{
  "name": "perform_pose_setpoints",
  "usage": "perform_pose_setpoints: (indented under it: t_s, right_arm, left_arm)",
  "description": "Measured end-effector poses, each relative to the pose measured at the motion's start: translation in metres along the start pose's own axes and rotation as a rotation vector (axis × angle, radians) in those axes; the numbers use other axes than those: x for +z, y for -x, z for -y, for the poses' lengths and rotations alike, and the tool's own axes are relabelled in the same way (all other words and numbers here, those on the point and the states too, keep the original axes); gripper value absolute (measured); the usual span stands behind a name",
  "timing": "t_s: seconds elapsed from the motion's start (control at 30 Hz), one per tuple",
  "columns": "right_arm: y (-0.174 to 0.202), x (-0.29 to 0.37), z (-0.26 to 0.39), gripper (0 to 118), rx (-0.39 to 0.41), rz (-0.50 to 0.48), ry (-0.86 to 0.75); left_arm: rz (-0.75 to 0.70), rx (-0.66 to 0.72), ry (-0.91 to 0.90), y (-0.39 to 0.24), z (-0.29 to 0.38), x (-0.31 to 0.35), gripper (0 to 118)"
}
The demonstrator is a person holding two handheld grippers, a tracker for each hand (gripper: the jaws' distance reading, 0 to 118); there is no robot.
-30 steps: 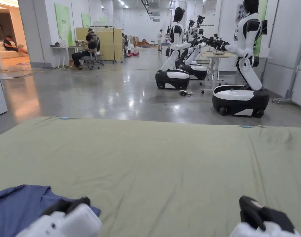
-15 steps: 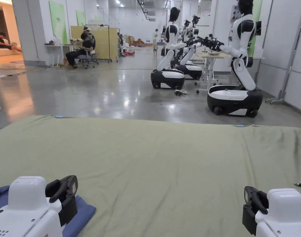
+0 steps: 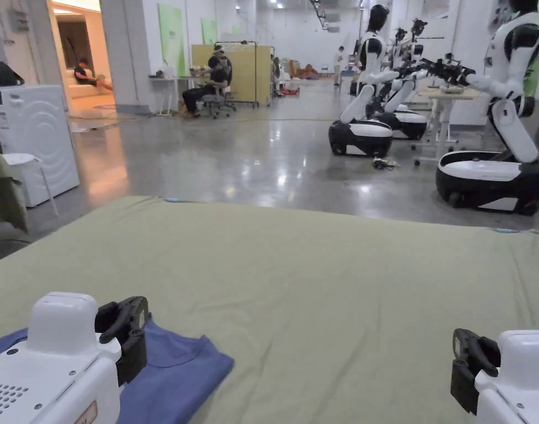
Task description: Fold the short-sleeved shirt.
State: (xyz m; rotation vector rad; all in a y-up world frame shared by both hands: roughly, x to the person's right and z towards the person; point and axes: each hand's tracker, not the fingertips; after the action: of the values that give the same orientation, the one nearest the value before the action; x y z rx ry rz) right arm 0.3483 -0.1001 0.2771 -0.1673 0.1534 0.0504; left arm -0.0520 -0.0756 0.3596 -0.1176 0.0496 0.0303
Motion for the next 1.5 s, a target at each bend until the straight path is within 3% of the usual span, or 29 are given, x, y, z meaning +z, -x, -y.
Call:
perform_pose_setpoints:
  t_s: [0.13, 0.33, 0.43, 0.5, 0.67, 0.97, 1.07, 1.13, 1.23, 1.27, 1.3, 1.33, 1.37, 1.5]
  right_arm:
    - [0.028, -0.014, -0.002, 0, 0.012, -0.070, -0.003]
    - [0.060, -0.015, 0.001, 0, 0.109, -0.149, -0.006]
    - [0.060, -0.012, 0.007, 0, 0.134, -0.173, 0.004]
    - [0.058, -0.009, 0.012, 0, 0.151, -0.190, 0.021]
    - [0.050, -0.005, 0.023, 0, 0.155, -0.190, 0.091]
    - [0.021, -0.012, 0.044, 0, 0.209, -0.092, 0.204]
    - [0.017, -0.020, 0.055, 0, 0.189, -0.092, 0.260]
    - [0.019, -0.024, 0.063, 0, 0.169, -0.115, 0.293]
    - [0.024, -0.028, 0.071, 0, 0.145, -0.134, 0.320]
    - [0.025, -0.029, 0.073, 0, 0.134, -0.144, 0.328]
    - [0.026, -0.030, 0.075, 0, 0.122, -0.158, 0.337]
    - [0.027, -0.030, 0.075, 0, 0.116, -0.163, 0.339]
    - [0.027, -0.030, 0.076, 0, 0.113, -0.167, 0.340]
    - [0.019, -0.021, 0.072, 0, 0.123, -0.168, 0.336]
  left_arm:
    - [-0.063, 0.027, 0.031, 0.024, 0.006, 0.017, 3]
    - [-0.102, 0.037, 0.078, 0.058, 0.012, 0.026, 3]
    - [0.013, 0.070, 0.139, 0.076, 0.021, 0.015, 5]
    - [0.047, 0.050, 0.206, 0.083, 0.028, -0.002, 35]
    - [0.127, 0.028, 0.407, 0.098, 0.050, -0.083, 63]
    - [0.036, 0.000, 0.756, 0.131, 0.108, -0.222, 63]
    - [0.008, -0.041, 0.859, 0.132, 0.130, -0.250, 64]
    - [0.026, -0.002, 0.831, 0.136, 0.134, -0.258, 67]
    - [0.028, 0.043, 0.865, 0.138, 0.127, -0.257, 60]
    - [0.026, 0.030, 0.876, 0.137, 0.127, -0.259, 52]
    - [0.029, 0.020, 0.882, 0.135, 0.126, -0.262, 36]
    - [0.030, 0.010, 0.877, 0.135, 0.124, -0.262, 13]
    - [0.025, 0.019, 0.868, 0.132, 0.124, -0.262, 6]
    - [-0.027, -0.028, 0.854, 0.120, 0.115, -0.259, 5]
